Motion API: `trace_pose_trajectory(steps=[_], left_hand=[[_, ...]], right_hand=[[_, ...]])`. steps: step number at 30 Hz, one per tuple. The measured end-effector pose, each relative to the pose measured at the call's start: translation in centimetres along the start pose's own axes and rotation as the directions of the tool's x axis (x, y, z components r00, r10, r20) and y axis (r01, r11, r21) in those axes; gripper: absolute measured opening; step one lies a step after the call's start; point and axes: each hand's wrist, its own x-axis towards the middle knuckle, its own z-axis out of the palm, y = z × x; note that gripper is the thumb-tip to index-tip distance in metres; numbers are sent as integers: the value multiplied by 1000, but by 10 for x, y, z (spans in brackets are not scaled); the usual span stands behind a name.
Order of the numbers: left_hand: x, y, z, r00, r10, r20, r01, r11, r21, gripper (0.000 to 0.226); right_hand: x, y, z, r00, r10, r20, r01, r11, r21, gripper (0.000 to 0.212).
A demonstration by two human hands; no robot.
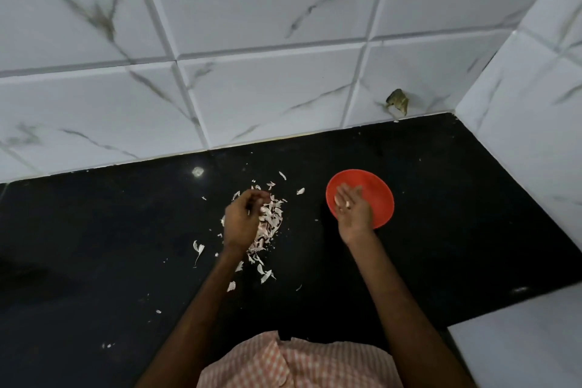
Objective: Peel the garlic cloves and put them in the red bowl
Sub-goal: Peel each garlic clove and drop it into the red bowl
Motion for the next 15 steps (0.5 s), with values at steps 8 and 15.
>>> trace_pose_trajectory(steps=[8,15], left_hand=[[-45,-73,-16,973,-148,177,21,822,569,26],[-48,-76,3,979,-122,160,-23,721,693,24]], right_hand=[[14,25,-13,859,-459,225,486,597,-638,36],[-7,86,-1,764,-224,605,645,269,-715,19]])
